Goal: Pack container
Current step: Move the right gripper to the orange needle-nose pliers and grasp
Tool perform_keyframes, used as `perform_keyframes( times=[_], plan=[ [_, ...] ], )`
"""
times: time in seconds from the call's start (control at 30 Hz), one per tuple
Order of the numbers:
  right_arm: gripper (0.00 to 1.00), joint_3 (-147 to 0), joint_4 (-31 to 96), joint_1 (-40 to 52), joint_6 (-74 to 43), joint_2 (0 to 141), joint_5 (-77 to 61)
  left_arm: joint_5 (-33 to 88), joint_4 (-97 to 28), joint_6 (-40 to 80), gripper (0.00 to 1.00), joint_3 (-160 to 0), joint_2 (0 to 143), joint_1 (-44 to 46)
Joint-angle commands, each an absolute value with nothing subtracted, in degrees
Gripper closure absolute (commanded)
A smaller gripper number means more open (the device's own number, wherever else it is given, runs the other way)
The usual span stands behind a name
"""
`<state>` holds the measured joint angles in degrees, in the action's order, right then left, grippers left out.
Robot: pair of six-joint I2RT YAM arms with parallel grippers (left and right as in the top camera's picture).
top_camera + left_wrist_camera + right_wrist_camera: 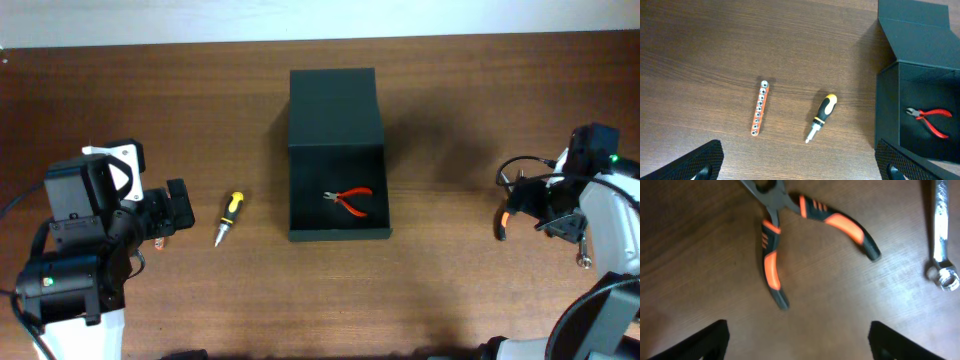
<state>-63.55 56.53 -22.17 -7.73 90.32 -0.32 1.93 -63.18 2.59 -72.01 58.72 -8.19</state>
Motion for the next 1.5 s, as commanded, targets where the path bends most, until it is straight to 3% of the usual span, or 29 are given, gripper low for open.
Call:
perform_keyframes(
  times=[0.0,0.13,0.7,0.9,1.3,1.47],
  plan=[
    [0.09,-61.08,53.15,-21.06,-7.99,91.26,-1.15,1.96,-63.05,1.67,0.01,-72.97,58.81,-8.43],
    [0.05,-58.92,48.66,-20.45,-7.99,93.08,-1.15,1.96,-63.07,1.67,0.01,-72.97,58.81,-8.43],
    [0.07,-58.39,40.95,-20.21,-8.01,103.46,-2.61,1.96,-63.05,1.65,0.01,-72.97,58.81,-8.43],
    [0.21,-58.39,39.97,-20.21,-8.01,105.82,-2.63,1.96,-63.05,1.67,0.01,-72.97,58.81,-8.43],
    [0.75,-58.39,39.59,-20.21,-8.03,106.52,-2.66,1.98,-63.02,1.67,0.01,-72.97,58.81,-8.43],
    [0.87,-58.39,39.59,-20.21,-8.03,106.52,-2.66,1.96,-63.02,1.67,0.01,-72.97,58.81,-8.43]
  ],
)
